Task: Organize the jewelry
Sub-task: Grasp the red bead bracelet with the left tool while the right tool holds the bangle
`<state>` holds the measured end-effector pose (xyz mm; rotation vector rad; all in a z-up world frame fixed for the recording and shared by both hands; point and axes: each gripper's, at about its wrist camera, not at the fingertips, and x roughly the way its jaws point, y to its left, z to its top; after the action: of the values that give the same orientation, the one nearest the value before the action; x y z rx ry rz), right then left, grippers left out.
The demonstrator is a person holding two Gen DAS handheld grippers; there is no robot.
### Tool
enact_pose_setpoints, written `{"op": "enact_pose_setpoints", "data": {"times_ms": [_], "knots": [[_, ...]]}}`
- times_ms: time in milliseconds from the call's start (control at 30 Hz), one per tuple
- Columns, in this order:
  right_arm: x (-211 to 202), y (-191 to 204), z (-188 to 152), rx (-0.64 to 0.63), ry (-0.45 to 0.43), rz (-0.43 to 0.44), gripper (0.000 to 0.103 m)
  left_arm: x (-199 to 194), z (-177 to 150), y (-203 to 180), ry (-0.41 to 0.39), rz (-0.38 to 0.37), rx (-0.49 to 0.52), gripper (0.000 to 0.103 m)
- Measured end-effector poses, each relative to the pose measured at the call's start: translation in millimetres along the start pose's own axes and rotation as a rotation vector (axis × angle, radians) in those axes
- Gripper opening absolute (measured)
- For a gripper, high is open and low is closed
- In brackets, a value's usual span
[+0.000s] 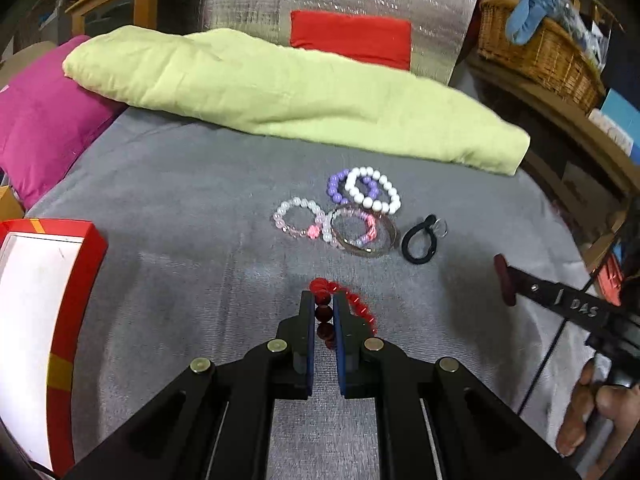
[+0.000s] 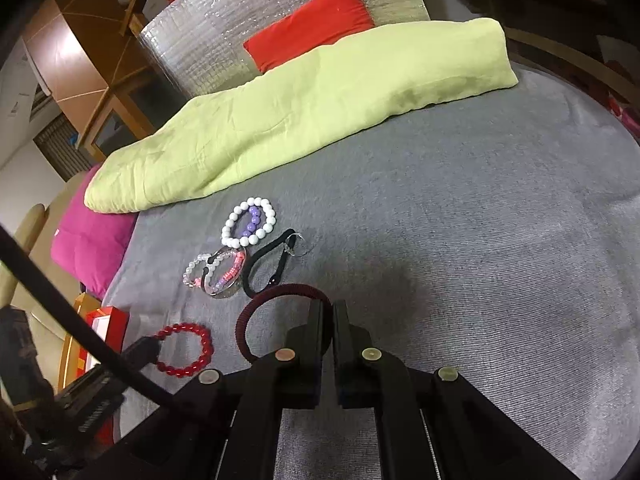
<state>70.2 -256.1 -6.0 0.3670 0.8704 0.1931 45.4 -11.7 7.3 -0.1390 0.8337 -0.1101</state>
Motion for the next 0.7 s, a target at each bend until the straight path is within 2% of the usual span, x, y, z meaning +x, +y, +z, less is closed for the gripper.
{"op": "enact_pose_setpoints", "data": {"times_ms": [267, 500, 700], "knots": [[-2, 7, -1, -0.035, -0.015, 0.012, 0.005, -12, 7, 4, -0.07, -0.036, -0.02, 0.009], [-2, 22, -4, -0.1, -0.022, 0.016, 0.005, -15, 8, -2, -0.107, -0.001, 0.025, 0.009], [-4, 32, -10, -0.148, -0.032, 0.002, 0.005, -16, 6, 6, -0.106, 0.018, 0.009, 0.009]]}}
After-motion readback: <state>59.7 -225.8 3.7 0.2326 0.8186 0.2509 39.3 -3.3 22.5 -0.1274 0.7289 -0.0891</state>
